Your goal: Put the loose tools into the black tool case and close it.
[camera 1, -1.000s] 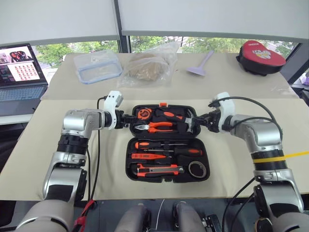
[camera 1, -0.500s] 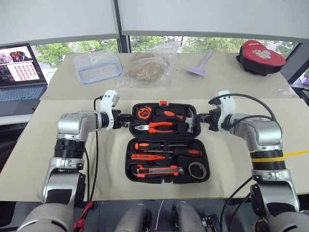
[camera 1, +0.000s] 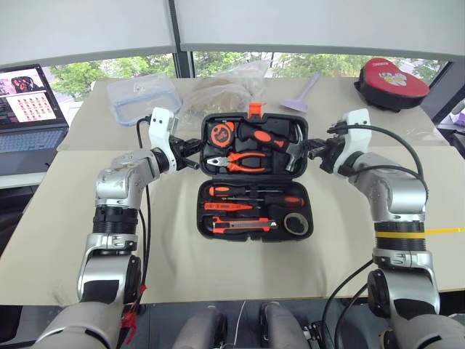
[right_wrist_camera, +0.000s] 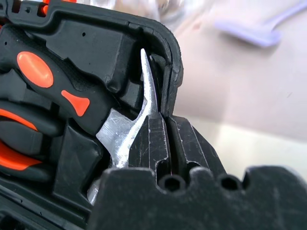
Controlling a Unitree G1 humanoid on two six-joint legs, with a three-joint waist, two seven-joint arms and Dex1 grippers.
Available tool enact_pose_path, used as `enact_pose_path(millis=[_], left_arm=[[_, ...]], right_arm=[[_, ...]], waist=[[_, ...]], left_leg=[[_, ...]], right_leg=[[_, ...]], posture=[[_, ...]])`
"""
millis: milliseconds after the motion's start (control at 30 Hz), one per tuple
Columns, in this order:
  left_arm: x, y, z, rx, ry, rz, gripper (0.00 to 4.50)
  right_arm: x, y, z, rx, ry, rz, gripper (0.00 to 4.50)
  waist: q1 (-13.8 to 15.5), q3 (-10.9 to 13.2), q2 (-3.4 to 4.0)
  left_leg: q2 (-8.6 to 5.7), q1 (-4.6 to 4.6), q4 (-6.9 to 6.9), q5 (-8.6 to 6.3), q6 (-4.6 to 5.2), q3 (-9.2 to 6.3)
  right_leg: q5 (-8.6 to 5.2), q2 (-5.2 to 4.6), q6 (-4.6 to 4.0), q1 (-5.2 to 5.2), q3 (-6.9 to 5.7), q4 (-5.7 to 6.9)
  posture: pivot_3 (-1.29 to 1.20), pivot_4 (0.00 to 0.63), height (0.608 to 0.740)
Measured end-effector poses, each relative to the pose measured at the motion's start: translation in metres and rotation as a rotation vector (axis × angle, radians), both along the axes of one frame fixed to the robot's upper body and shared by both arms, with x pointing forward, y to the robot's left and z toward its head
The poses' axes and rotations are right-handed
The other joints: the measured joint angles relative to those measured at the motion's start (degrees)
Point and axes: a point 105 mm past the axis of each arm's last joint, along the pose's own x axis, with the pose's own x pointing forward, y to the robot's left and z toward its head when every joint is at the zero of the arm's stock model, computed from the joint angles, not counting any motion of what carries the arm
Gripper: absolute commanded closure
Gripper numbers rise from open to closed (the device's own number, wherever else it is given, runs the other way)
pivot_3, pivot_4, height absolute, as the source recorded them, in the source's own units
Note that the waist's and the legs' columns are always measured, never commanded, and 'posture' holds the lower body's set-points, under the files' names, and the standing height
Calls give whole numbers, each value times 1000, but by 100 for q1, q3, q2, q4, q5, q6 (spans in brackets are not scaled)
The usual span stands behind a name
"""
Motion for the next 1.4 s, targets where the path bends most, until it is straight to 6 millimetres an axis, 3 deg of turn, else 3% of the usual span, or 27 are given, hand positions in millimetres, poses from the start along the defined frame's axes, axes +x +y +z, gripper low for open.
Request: enact_pose_path(millis=[233,433,600,700,767,833,933,1000,1100,1200,1300,1333,1400], left_arm=[[-38,4,-18,111,-229,6,4500],[-51,7,-22,120,-259,55,4500],[-67,12,-26,127,-264,77,4500],[-79,17,-34,123,-213,78,3542],[-88,23,-53,139,-122,81,2779],[-97,27,-59,135,-62,67,2121],[-113,54,-53,149,49,31,1116],[-124,75,-38,184,97,-13,1116],[-133,99,-35,278,225,-136,1116],[-121,106,-43,341,273,-210,1078],[-96,102,-43,400,233,-258,1817],[-84,97,-42,418,197,-269,2255],[-60,78,-39,453,123,-308,3058]], right_arm=[[-46,1,-21,-170,-236,25,4458],[-61,3,-26,-260,-329,42,4458],[-87,1,-33,-380,-403,92,4458],[-108,4,-38,-403,-387,156,3524],[-126,9,-47,-399,-337,223,2828],[-142,12,-54,-389,-276,281,2170],[-177,7,-52,-392,-154,406,2158],[-199,1,-53,-376,-35,487,2158],[-225,4,-61,-358,114,629,2158],[-231,9,-74,-384,173,695,2908],[-230,13,-84,-397,198,723,3855],[-229,15,-86,-407,197,729,4255],[-225,18,-91,-437,196,749,4500]], waist=[[-3,-2,3],[-2,-3,3],[2,-8,9],[7,-12,15],[-16,-11,15],[-8,-8,12],[28,-5,12],[57,-5,10],[116,-3,15],[210,1,9],[301,5,-2],[325,5,-4],[347,6,-13]], left_leg=[[-17,40,-11,-3,-4,-14],[-17,84,-10,-6,-8,-4],[-15,96,-18,-6,-7,-3],[-1,110,-21,-7,-7,-3],[6,111,-23,-9,-8,0],[9,105,-21,-9,-9,1],[13,93,-18,-11,-11,0],[26,110,-16,-24,-14,-4],[40,201,-36,-77,-36,-4],[38,231,-40,-108,8,-6],[32,225,-39,-86,-32,-5],[29,220,-38,-86,-32,-6],[25,199,-30,-85,-32,-6]], right_leg=[[-1,13,1,26,7,-20],[-4,7,-4,45,31,-15],[-5,10,-5,50,33,-14],[-6,11,-7,73,38,-22],[-11,18,-14,75,43,-23],[-14,23,-20,69,45,-19],[-18,29,-27,50,44,-13],[-19,54,-29,56,42,-26],[-24,68,-30,157,32,-90],[-26,62,-25,199,20,-104],[-21,56,-20,198,21,-112],[-19,49,-18,196,23,-114],[-16,48,-14,182,21,-114]], posture=[[0,150,722],[0,150,722],[0,150,722],[0,150,722],[0,150,722],[0,150,722],[0,150,722],[0,150,722],[0,150,722],[0,150,722],[0,150,722],[0,150,722],[0,150,722]])
